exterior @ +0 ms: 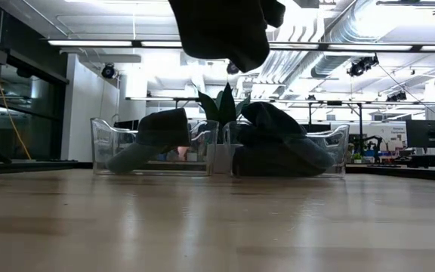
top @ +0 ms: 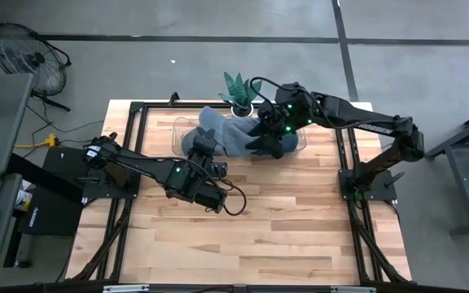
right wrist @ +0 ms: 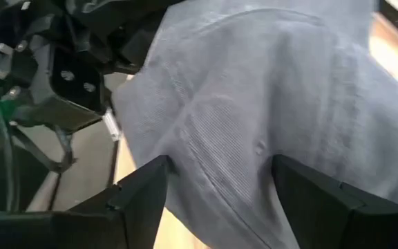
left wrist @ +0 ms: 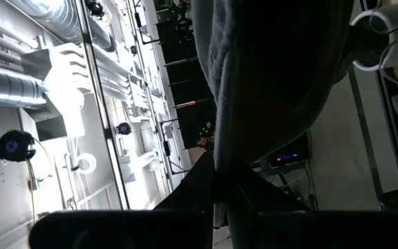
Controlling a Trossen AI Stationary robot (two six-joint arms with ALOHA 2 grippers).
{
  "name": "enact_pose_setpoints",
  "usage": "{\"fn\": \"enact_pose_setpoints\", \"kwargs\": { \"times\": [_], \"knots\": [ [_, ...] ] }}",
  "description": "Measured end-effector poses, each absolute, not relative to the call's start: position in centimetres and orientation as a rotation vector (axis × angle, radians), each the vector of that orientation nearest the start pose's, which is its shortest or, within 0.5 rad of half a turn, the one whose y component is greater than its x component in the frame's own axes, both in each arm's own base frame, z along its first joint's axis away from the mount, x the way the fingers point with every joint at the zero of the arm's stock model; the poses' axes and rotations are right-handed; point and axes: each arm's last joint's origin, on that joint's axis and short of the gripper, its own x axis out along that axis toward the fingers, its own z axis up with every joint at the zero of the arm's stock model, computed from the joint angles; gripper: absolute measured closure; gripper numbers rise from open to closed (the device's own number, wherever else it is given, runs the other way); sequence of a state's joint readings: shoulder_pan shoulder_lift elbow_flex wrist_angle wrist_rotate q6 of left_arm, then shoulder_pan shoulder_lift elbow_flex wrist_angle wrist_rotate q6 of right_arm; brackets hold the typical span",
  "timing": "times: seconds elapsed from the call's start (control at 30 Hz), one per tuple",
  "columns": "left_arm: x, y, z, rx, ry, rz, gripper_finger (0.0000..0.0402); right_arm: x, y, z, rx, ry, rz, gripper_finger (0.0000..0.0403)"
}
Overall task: Pick & Place hat
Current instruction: Put the gray cap into the left transparent bin
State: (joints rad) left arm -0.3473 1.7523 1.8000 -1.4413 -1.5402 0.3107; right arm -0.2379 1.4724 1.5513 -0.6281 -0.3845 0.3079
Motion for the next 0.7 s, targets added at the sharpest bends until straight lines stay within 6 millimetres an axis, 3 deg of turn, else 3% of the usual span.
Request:
{"fn": "enact_pose_setpoints", "kwargs": {
  "times": [0.17,0.33,0.47,0.63,0.7],
  "knots": [
    [31.3,-8.2,36.8,1.452,1.029,0.889,0.0394,31.6,-6.4,39.2,0.477,0.533,0.113,0.0141],
    [31.3,-8.3,36.8,1.446,1.021,0.898,0.0394,32.0,-6.6,39.1,0.464,0.52,0.106,0.0172],
    [31.4,-8.3,36.8,1.431,1.011,0.905,0.0394,32.0,-6.9,39.2,0.468,0.51,0.094,0.0244],
    [31.5,-8.3,36.8,1.425,1.012,0.899,0.0394,31.9,-7.1,39.2,0.453,0.508,0.11,0.0378],
    [31.5,-8.3,36.8,1.414,1.005,0.903,0.0394,31.9,-7.0,39.2,0.437,0.508,0.117,0.0389]
  ]
}}
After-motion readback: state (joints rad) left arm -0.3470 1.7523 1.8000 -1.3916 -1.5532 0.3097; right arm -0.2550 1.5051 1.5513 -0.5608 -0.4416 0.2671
